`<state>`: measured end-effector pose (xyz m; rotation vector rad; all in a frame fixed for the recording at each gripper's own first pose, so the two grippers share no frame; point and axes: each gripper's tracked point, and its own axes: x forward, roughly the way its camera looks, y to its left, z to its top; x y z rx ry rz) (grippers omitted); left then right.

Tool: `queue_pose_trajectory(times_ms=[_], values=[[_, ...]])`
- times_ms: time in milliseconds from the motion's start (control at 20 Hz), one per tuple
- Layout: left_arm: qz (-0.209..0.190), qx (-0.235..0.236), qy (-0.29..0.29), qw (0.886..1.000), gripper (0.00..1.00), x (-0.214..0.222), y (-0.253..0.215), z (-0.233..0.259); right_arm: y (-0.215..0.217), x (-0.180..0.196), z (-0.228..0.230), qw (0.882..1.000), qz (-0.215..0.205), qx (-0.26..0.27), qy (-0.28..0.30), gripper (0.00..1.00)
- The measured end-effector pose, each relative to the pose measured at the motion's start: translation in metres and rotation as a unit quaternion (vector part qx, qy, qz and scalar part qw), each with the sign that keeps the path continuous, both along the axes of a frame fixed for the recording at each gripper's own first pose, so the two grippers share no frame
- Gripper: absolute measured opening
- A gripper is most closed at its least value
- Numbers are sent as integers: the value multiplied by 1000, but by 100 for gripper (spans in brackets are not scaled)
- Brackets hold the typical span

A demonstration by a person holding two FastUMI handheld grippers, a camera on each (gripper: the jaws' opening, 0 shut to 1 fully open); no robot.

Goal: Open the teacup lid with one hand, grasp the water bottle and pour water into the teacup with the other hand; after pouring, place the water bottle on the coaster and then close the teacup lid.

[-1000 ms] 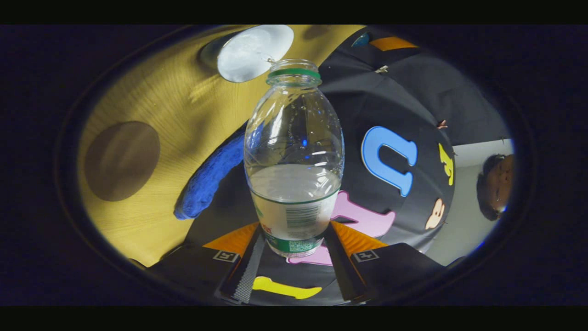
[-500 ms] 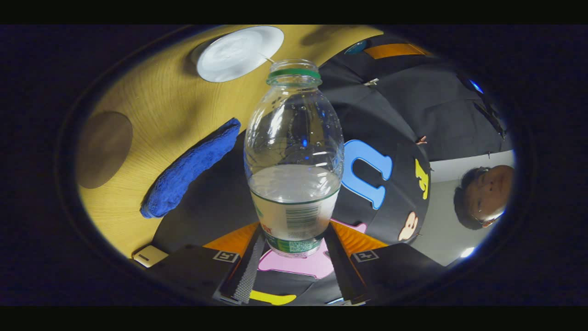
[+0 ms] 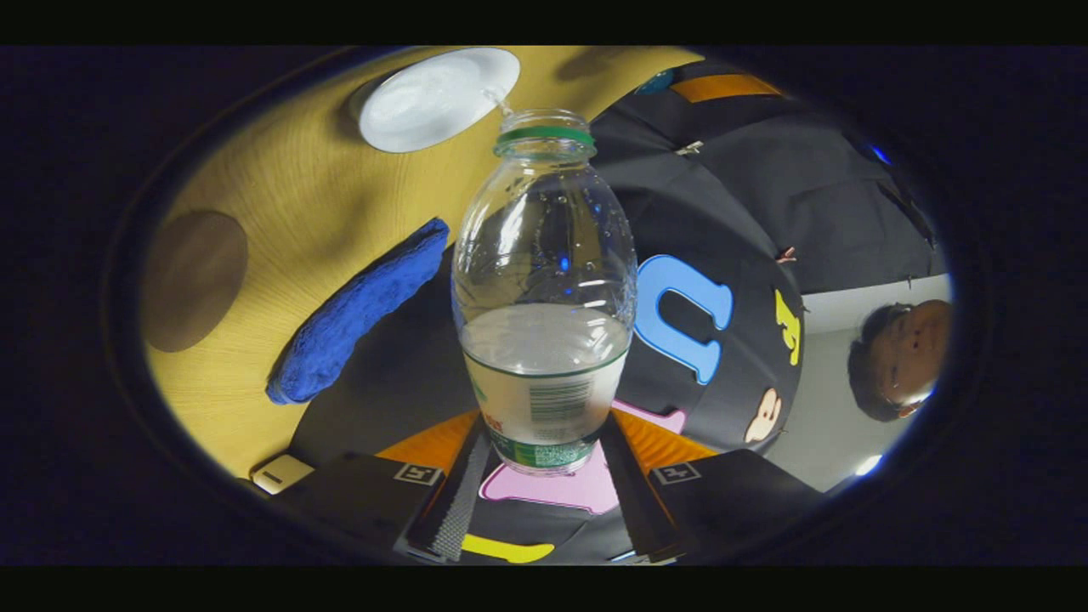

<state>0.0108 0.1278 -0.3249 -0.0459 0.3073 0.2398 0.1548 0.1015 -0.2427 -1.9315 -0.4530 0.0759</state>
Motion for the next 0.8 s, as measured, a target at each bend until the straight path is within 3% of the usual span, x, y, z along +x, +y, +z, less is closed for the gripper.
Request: queue_pose_trajectory(times_ms=[150, 200, 300, 400, 500, 550, 650, 800], values=[[0, -3, 1, 1000, 27, 1, -1, -2, -17, 1, -30, 995, -32, 64, 72, 74], [-1, -3, 2, 1000, 31, 1, -2, -2, -23, -2, -44, 989, -45, 95, 103, 75], [-3, -2, 3, 1000, 27, 1, -4, -1, -32, -8, -69, 968, -78, 171, 169, 74], [-7, 1, 3, 1000, 31, 3, -7, -1, -40, -17, -92, 930, -114, 260, 234, 75], [-12, 6, 4, 1000, 27, 5, -11, 0, -40, -26, -115, 868, -141, 367, 302, 75], [-14, 7, 4, 1000, 31, 7, -13, 1, -31, -30, -121, 835, -145, 420, 326, 75], [-19, 5, 4, 1000, 27, 10, -18, 1, -8, -47, -126, 758, -126, 522, 370, 75], [-25, 3, 2, 1000, 27, 16, -26, 4, 29, -75, -112, 616, -64, 670, 410, 75]])
